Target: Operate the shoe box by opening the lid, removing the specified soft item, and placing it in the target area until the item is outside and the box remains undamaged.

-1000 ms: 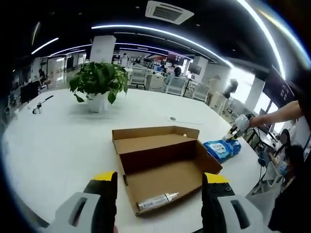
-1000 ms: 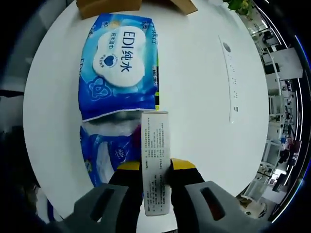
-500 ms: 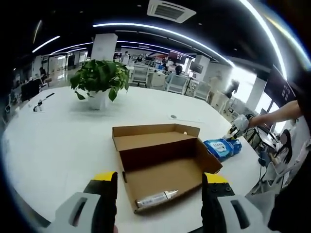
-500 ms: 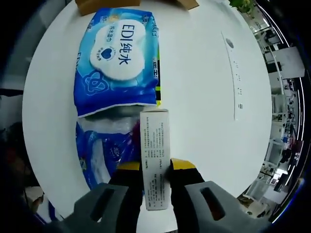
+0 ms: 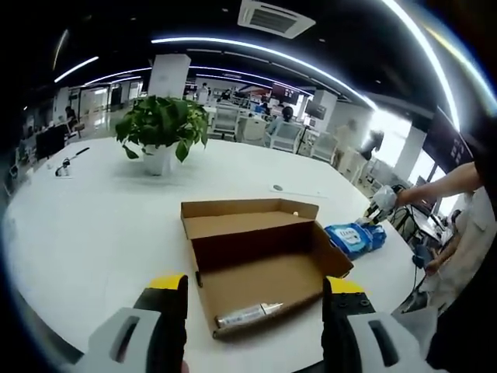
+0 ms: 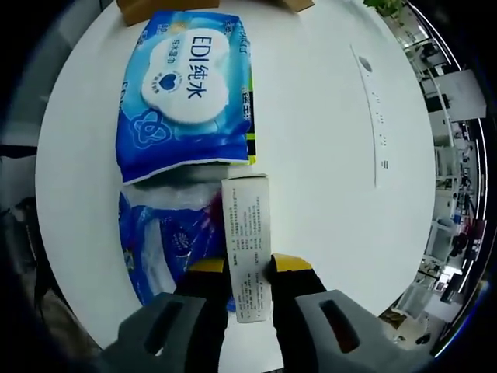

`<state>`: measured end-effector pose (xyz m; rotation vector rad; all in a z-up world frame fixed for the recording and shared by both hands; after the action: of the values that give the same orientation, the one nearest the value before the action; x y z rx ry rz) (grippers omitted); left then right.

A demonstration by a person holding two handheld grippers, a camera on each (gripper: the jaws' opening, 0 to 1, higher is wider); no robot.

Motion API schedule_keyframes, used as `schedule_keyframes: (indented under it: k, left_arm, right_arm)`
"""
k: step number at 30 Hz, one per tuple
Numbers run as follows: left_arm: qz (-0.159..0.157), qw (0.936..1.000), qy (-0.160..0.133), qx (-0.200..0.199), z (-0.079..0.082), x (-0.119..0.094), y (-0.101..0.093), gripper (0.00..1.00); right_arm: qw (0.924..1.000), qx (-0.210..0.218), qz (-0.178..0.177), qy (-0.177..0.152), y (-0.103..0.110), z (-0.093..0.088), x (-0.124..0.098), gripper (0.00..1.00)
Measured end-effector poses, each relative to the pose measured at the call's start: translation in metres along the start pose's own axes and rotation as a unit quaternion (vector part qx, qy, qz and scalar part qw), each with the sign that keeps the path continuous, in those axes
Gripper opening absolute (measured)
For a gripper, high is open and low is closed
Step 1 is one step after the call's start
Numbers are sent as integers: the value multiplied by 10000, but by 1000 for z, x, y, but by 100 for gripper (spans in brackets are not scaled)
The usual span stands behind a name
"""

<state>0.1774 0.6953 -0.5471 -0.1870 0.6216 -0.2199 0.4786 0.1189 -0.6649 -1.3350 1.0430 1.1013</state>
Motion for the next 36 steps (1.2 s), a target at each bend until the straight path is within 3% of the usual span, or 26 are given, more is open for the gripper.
schedule_keyframes:
  k: [9, 22, 28, 36]
  left_arm:
    - [-29, 10000, -4, 13, -1, 0, -2, 72]
    - [-286, 9995, -113, 78, 6, 7, -8, 72]
    - [-427, 9989, -163, 145, 11, 6, -11, 72]
    - [-659, 9976, -196, 111, 6, 4, -17, 72]
  right_arm:
    - [9999, 82, -98, -41, 1, -2, -12, 22]
    - [9952, 831, -423, -310, 3, -7, -44, 24]
    - [9850, 1509, -600, -576, 12, -13, -59, 25]
    - [9526, 2692, -868, -1125, 51, -14, -87, 29]
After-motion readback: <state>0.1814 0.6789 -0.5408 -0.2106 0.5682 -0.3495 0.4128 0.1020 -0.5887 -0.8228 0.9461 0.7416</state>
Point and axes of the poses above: the point that each gripper's makers call its tool centre point, and the gripper's own axes: x roughly forward along the fingers, y roughly to its left, z roughly out of its top, the point moved 10 cm from there along -x, roughly backward along the fingers, and after that the axes turned 2 degrees about z, right-handed, at the moved point
